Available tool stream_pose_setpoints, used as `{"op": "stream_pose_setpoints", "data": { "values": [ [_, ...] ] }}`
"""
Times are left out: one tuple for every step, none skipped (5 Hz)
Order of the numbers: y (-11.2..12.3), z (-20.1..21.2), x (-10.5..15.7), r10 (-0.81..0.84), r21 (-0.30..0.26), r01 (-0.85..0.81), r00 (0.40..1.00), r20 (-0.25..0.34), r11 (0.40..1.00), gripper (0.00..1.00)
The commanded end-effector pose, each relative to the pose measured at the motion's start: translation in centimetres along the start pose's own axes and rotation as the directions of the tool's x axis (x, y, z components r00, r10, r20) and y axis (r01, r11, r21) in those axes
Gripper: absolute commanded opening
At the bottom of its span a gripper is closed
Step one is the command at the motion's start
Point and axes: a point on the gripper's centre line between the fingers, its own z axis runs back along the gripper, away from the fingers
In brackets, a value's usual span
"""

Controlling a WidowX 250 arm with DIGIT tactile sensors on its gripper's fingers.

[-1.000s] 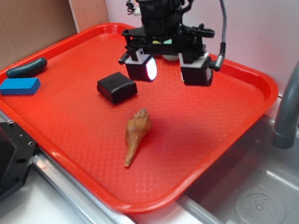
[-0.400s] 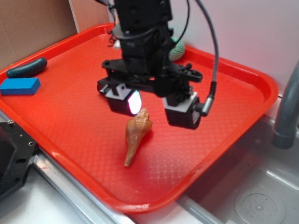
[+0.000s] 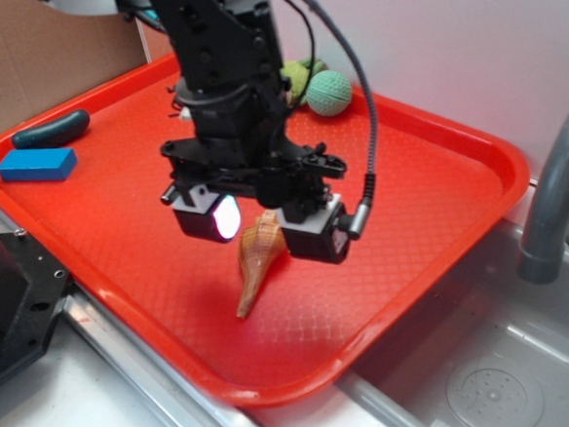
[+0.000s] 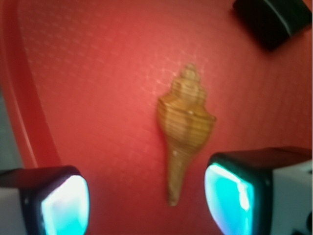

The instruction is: Grab the shell.

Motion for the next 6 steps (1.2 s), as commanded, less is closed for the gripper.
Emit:
{"op": "stream_pose_setpoints", "data": {
  "values": [
    [-0.1,-0.6,1.6,-0.035,-0.017,0.035,0.999,0.022,0.999,1.00],
    [0.2,-1.8,1.9,-0.041,0.000,0.041,0.999,0.000,0.999,1.00],
    [0.3,-2.9,2.2,-0.045,0.026,0.045,0.999,-0.024,0.999,1.00],
    [0.1,-3.3,2.4,-0.041,0.047,0.042,0.999,-0.029,0.998,0.18],
    [-0.4,-3.4,2.5,-0.047,0.051,0.049,0.998,-0.041,0.997,0.00],
    [-1.2,-2.1,3.1,-0.069,0.034,0.071,0.997,-0.042,0.997,0.00]
  ]
}}
